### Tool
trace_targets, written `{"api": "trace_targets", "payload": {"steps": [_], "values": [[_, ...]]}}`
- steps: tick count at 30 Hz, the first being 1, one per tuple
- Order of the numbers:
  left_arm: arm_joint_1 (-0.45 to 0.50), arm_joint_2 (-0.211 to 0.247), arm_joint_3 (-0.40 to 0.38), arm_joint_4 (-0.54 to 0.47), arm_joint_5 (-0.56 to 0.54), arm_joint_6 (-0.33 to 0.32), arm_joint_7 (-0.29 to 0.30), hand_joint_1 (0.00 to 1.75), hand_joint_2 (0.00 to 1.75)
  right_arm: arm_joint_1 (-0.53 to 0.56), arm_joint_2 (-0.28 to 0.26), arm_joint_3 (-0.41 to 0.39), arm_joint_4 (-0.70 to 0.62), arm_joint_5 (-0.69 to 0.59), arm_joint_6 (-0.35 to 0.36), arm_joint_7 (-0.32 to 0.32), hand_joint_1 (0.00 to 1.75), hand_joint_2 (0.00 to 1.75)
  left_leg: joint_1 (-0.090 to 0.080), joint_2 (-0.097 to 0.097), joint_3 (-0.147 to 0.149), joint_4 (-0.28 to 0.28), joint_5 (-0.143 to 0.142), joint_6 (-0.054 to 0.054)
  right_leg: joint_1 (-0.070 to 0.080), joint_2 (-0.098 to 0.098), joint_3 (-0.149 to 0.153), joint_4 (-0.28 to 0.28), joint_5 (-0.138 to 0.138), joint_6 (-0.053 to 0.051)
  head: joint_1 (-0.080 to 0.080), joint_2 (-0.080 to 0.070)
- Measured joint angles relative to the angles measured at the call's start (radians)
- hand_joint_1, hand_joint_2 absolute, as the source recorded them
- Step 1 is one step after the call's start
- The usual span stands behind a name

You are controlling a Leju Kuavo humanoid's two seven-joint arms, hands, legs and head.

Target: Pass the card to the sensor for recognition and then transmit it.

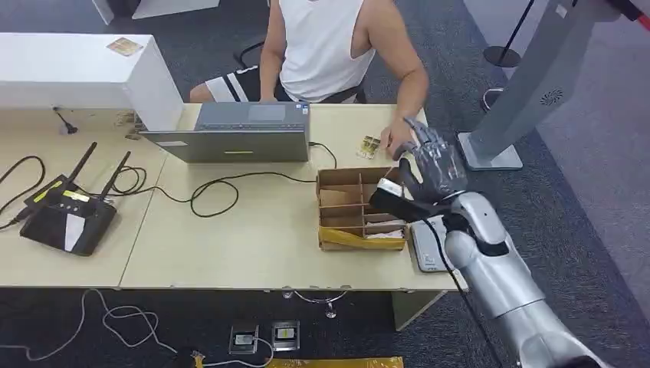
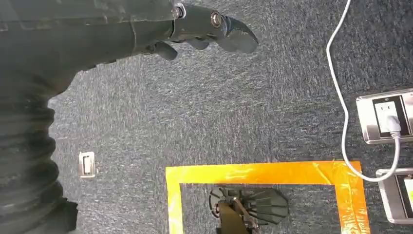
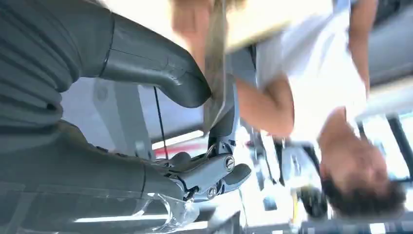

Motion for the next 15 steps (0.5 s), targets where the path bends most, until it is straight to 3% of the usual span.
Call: {"api": "trace_targets", "payload": {"steps": [6,15], "values": [[-0.001,-0.002,-0.001,0.0,-0.005,0.002,0.0,0.0,1.75,-0.133,-0.021,-0.057,-0.016,-0.015,-0.003,-0.044,1.75,1.75,0.0,0.0,0.0,0.0,0.0,0.0,0.0,0.0,0.0,0.0,0.0,0.0,0.0,0.0],[-0.021,-0.007,-0.009,0.0,-0.034,0.001,0.007,0.0,1.75,-0.271,-0.008,-0.067,0.064,0.013,0.001,-0.126,1.75,1.75,0.0,0.0,-0.002,0.0,0.0,0.0,0.0,0.0,0.0,0.0,0.0,0.0,0.0,0.0]]}}
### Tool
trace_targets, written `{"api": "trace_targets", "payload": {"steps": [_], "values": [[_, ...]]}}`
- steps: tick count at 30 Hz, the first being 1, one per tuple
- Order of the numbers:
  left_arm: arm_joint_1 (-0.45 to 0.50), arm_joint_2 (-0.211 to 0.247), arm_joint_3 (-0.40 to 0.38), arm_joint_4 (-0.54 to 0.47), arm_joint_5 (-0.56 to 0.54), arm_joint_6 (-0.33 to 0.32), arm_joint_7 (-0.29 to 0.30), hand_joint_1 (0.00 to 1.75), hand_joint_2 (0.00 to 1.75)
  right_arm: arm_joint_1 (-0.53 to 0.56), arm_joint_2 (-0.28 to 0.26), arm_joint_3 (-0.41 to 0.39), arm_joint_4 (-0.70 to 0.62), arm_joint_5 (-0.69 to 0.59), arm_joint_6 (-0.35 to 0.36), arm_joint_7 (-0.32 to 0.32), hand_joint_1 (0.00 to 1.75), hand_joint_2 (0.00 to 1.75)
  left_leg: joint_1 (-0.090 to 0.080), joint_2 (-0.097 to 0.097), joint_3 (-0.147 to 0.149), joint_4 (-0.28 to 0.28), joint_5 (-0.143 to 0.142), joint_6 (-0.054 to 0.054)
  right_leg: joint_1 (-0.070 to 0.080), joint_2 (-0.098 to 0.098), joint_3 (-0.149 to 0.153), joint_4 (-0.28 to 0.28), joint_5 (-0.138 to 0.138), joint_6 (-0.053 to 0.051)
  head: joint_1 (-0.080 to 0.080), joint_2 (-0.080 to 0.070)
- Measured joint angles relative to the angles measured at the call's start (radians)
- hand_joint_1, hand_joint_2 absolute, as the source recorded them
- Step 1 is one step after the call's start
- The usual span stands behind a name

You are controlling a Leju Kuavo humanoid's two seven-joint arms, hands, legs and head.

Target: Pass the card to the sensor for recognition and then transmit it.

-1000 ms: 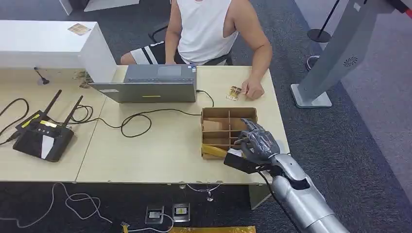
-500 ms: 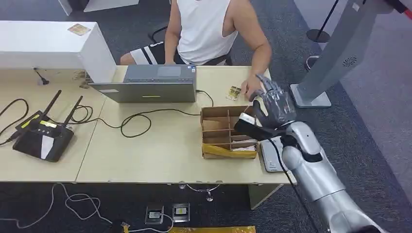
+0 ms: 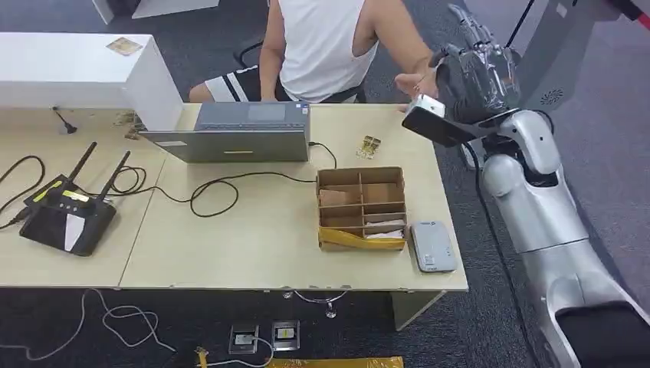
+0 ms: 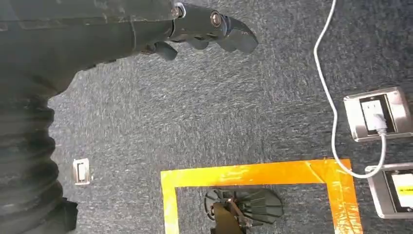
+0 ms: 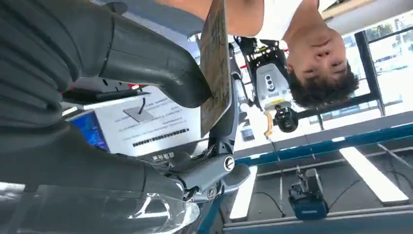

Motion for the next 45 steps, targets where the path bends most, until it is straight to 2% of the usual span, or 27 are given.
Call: {"api": "trace_targets", "payload": {"steps": [5,12,18,19,20,26,29,36,38,42,45], "values": [[-0.022,-0.001,-0.011,0.0,-0.023,-0.02,0.018,0.0,1.75,-0.101,0.042,0.018,0.176,0.08,0.001,-0.038,1.75,1.75,0.0,-0.001,0.0,0.0,0.001,-0.001,0.0,-0.002,0.0,0.0,0.0,0.0,0.0,0.0],[-0.04,-0.001,-0.024,0.0,-0.04,-0.032,0.036,0.0,1.75,-0.186,0.074,0.046,0.386,0.14,-0.029,-0.023,1.75,1.75,0.0,-0.006,-0.001,0.0,0.001,-0.001,0.0,-0.006,0.0,0.0,0.0,0.0,0.0,0.0],[-0.043,-0.001,-0.025,0.0,-0.036,-0.029,0.044,0.0,1.75,-0.216,0.086,0.06,0.484,0.14,-0.031,-0.013,1.71,1.75,0.0,-0.006,-0.001,0.0,0.001,-0.001,0.0,-0.005,0.0,0.0,0.0,0.0,0.0,0.0],[-0.043,-0.001,-0.025,0.0,-0.031,-0.027,0.045,0.0,1.75,-0.219,0.089,0.061,0.502,0.14,-0.031,-0.013,0.75,1.75,0.0,-0.006,-0.001,0.0,0.001,-0.001,0.0,-0.005,0.0,0.0,0.0,0.0,0.0,0.0],[-0.042,-0.001,-0.025,0.0,-0.028,-0.026,0.045,0.0,1.75,-0.223,0.092,0.062,0.518,0.14,-0.032,-0.012,0.0,1.75,0.0,-0.005,-0.001,0.0,0.001,-0.001,0.0,-0.005,0.0,0.0,0.0,0.0,0.0,0.0],[-0.037,-0.001,-0.025,0.0,-0.015,-0.022,0.045,0.0,1.75,-0.228,0.098,0.072,0.572,0.139,-0.061,-0.014,0.0,1.75,0.0,-0.005,-0.001,0.0,0.002,-0.001,0.0,-0.005,0.0,0.0,0.0,0.0,0.0,0.0],[-0.026,-0.001,-0.025,0.0,-0.004,-0.012,0.037,0.0,1.75,-0.234,0.1,0.072,0.599,0.133,-0.142,-0.037,0.0,1.75,0.0,-0.005,-0.001,0.0,0.002,-0.001,0.0,-0.005,0.0,0.0,0.0,0.0,0.0,0.0],[-0.007,-0.001,-0.025,0.0,0.019,0.015,0.014,0.0,1.75,-0.264,0.093,0.066,0.618,0.066,-0.268,-0.1,0.0,1.75,0.0,-0.004,-0.001,0.0,0.002,-0.001,0.0,-0.004,-0.001,0.0,0.0,0.0,0.0,0.0],[-0.001,-0.002,-0.024,0.0,0.031,0.026,0.008,0.0,1.75,-0.27,0.079,0.06,0.618,0.037,-0.298,-0.119,0.0,1.75,0.0,-0.005,0.0,0.001,0.002,-0.001,0.0,-0.005,-0.001,0.0,0.0,0.0,0.0,0.0],[0.014,-0.003,-0.024,0.0,0.061,0.05,-0.008,0.0,1.75,-0.284,0.039,0.033,0.617,-0.035,-0.407,-0.142,0.0,1.75,0.0,-0.004,0.0,0.001,0.002,-0.001,0.0,-0.004,-0.001,-0.001,0.0,0.0,0.0,0.0],[0.016,-0.005,-0.024,0.0,0.074,0.058,-0.017,0.0,1.75,-0.288,-0.002,0.003,0.616,-0.109,-0.45,-0.152,0.0,1.75,-0.001,-0.003,0.001,0.002,0.002,-0.001,0.0,-0.002,-0.002,-0.001,0.001,0.0,-0.001,0.0]]}}
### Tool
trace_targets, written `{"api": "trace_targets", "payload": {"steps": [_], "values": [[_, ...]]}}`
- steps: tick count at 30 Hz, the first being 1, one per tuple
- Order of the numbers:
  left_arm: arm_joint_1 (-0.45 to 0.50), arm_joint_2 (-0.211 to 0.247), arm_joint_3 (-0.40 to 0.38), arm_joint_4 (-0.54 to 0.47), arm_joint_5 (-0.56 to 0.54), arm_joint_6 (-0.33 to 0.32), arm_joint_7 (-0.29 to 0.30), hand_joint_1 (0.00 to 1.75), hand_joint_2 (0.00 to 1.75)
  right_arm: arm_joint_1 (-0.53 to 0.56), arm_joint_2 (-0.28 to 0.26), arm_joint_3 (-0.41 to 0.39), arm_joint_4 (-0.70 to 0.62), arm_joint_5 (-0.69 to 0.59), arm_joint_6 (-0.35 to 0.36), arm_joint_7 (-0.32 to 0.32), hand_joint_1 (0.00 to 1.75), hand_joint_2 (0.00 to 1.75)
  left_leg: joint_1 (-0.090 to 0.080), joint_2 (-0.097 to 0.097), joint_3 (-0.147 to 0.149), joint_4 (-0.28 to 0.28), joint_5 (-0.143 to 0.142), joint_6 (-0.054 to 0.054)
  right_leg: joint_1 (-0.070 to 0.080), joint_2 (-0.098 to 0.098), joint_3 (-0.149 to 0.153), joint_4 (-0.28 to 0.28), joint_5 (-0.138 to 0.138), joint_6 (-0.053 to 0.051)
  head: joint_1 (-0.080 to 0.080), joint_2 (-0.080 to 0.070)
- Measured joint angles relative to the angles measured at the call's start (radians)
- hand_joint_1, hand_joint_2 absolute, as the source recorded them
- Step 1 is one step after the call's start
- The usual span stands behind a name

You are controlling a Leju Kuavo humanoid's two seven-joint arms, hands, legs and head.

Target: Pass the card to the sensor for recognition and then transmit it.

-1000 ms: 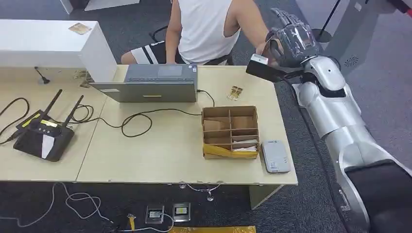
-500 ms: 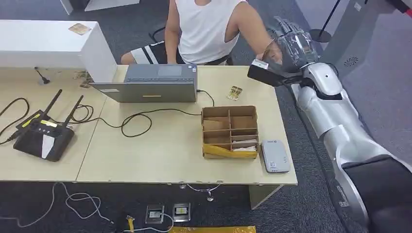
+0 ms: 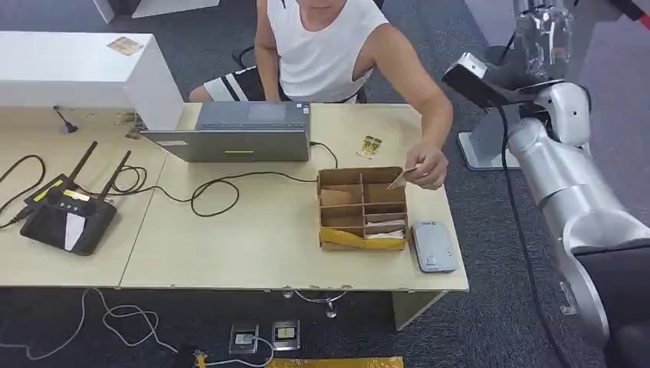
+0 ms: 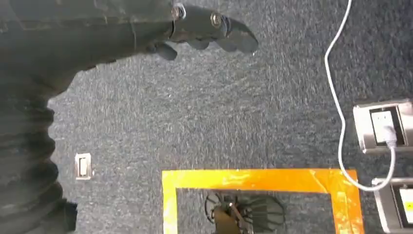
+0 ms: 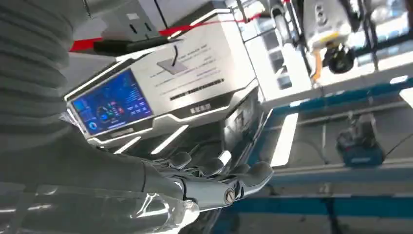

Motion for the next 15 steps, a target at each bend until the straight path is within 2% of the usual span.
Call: {"api": "trace_targets", "payload": {"steps": [2,6,9,13,15], "values": [[0.004,-0.003,0.0,0.0,0.013,0.005,-0.002,0.0,1.75,-0.001,-0.043,-0.035,-0.001,-0.079,-0.026,-0.007,0.0,1.75,0.0,0.0,0.001,0.001,0.0,0.0,0.0,-0.001,-0.001,-0.001,0.0,0.0,0.0,0.0],[0.021,-0.006,0.001,0.0,0.046,0.017,-0.002,0.0,1.75,0.014,-0.18,-0.13,0.004,-0.3,-0.06,-0.006,0.0,1.75,0.0,-0.006,-0.002,0.001,-0.001,0.001,0.0,-0.007,0.001,-0.002,0.0,0.0,0.002,0.0],[0.024,-0.006,0.005,0.0,0.069,0.024,-0.002,0.0,1.75,0.072,-0.28,-0.212,0.016,-0.42,-0.06,0.037,0.0,1.75,0.0,0.0,0.001,0.001,-0.004,0.003,0.0,-0.002,0.001,-0.003,0.0,0.001,0.001,0.0],[0.026,-0.006,0.01,0.0,0.078,0.029,-0.002,0.0,1.75,0.214,-0.391,-0.315,0.042,-0.4,-0.069,0.097,0.0,1.75,0.0,0.0,0.0,0.001,-0.006,0.004,0.0,-0.003,0.003,-0.003,-0.001,0.001,0.001,0.0],[0.027,-0.006,0.01,0.0,0.079,0.03,-0.002,0.0,1.75,0.271,-0.419,-0.355,0.052,-0.351,-0.07,0.121,0.0,1.75,0.001,0.004,0.001,0.001,-0.007,0.004,0.001,0.002,0.002,-0.003,0.0,0.001,0.0,0.0]]}}
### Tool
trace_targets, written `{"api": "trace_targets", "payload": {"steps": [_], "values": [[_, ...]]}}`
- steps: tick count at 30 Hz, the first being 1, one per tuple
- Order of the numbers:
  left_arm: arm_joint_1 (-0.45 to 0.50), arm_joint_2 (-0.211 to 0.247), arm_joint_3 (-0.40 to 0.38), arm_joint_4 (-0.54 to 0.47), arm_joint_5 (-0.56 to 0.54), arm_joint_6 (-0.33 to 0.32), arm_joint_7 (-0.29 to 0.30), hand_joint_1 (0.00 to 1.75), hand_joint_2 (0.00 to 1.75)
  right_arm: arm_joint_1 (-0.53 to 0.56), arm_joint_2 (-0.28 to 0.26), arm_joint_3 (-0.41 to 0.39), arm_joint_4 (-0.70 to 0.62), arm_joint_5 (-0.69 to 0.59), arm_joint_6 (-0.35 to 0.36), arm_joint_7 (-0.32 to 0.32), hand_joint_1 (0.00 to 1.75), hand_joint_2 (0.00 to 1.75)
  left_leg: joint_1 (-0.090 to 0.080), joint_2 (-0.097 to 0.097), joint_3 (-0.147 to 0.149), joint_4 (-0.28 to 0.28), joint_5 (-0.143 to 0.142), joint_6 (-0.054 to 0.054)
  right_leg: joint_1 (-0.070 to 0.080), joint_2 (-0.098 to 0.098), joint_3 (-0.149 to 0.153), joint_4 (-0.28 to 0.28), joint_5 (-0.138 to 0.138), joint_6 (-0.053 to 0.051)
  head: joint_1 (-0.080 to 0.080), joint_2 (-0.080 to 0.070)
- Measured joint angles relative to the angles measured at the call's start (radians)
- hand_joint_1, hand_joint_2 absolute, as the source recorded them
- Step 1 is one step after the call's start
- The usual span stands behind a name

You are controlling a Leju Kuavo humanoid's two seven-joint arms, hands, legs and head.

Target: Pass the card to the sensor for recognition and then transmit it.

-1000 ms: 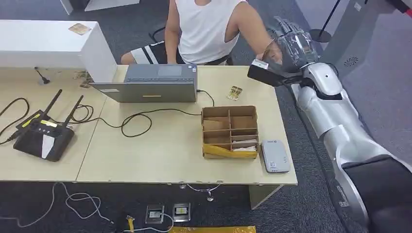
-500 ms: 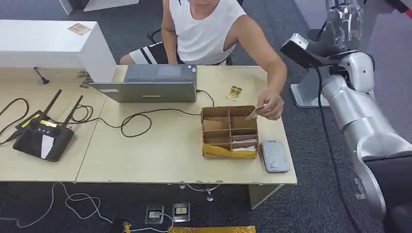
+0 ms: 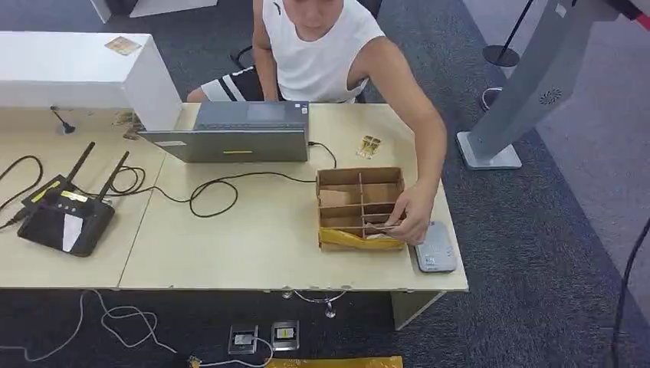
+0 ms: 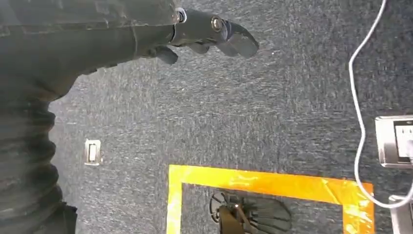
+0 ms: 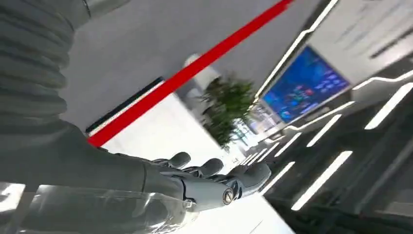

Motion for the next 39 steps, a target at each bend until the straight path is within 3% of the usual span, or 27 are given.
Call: {"api": "trace_targets", "payload": {"steps": [3,5,10,14,18,22,24,27,39], "values": [[-0.007,0.0,0.0,0.0,0.001,0.0,0.0,0.0,1.75,0.142,-0.031,-0.089,0.015,0.092,0.0,0.042,0.0,1.75,0.004,-0.002,0.002,0.0,0.0,-0.001,0.004,-0.002,0.004,-0.001,-0.002,-0.001,0.0,0.0],[-0.006,-0.001,0.0,0.0,0.007,0.0,0.002,0.0,1.75,0.242,-0.039,-0.156,0.035,0.165,0.002,0.108,0.0,1.75,0.004,-0.009,0.001,0.0,0.0,-0.001,0.004,-0.01,0.005,-0.001,-0.003,-0.001,0.003,0.0],[-0.011,0.001,0.001,0.001,0.01,-0.004,0.011,0.0,1.75,0.415,-0.029,-0.236,0.08,0.248,0.045,0.264,0.0,1.75,0.004,-0.007,0.0,-0.001,0.0,-0.001,0.004,-0.008,0.004,0.0,-0.004,-0.002,0.002,0.0],[-0.01,0.001,0.001,0.001,0.013,-0.011,0.013,0.0,1.75,0.522,-0.002,-0.271,0.12,0.275,0.14,0.376,0.0,1.75,0.004,-0.006,0.0,-0.001,-0.001,-0.001,0.004,-0.008,0.003,0.0,-0.004,-0.002,0.003,0.0],[-0.012,0.002,0.001,0.001,0.013,-0.022,0.015,0.0,1.75,0.584,0.022,-0.289,0.139,0.276,0.217,0.436,0.0,1.75,0.004,-0.004,0.002,-0.001,-0.001,-0.002,0.004,-0.005,0.003,0.0,-0.004,-0.002,0.002,0.0],[-0.012,0.003,0.001,0.001,0.007,-0.04,0.025,0.0,1.75,0.655,0.054,-0.306,0.163,0.27,0.369,0.519,0.0,1.75,0.004,-0.005,0.001,-0.001,-0.001,-0.002,0.004,-0.005,0.003,0.0,-0.004,-0.002,0.002,0.0],[-0.013,0.005,0.001,0.001,0.003,-0.049,0.036,0.0,1.75,0.699,0.082,-0.313,0.174,0.262,0.447,0.539,0.0,1.75,0.005,-0.005,0.001,-0.001,-0.001,-0.002,0.004,-0.005,0.004,0.0,-0.004,-0.002,0.002,0.0],[-0.012,0.008,0.0,0.002,-0.004,-0.058,0.048,0.0,1.75,0.741,0.13,-0.323,0.188,0.258,0.505,0.548,0.0,1.75,0.004,-0.004,0.001,-0.002,-0.002,-0.003,0.004,-0.004,0.003,0.001,-0.004,-0.002,0.002,0.0],[-0.02,0.013,0.0,0.002,0.017,-0.036,0.056,0.0,1.75,0.763,0.208,-0.335,0.208,0.313,0.57,0.54,0.0,1.75,0.003,0.001,0.004,-0.001,-0.002,-0.003,0.003,0.001,0.003,0.002,-0.004,-0.002,0.002,0.0]]}}
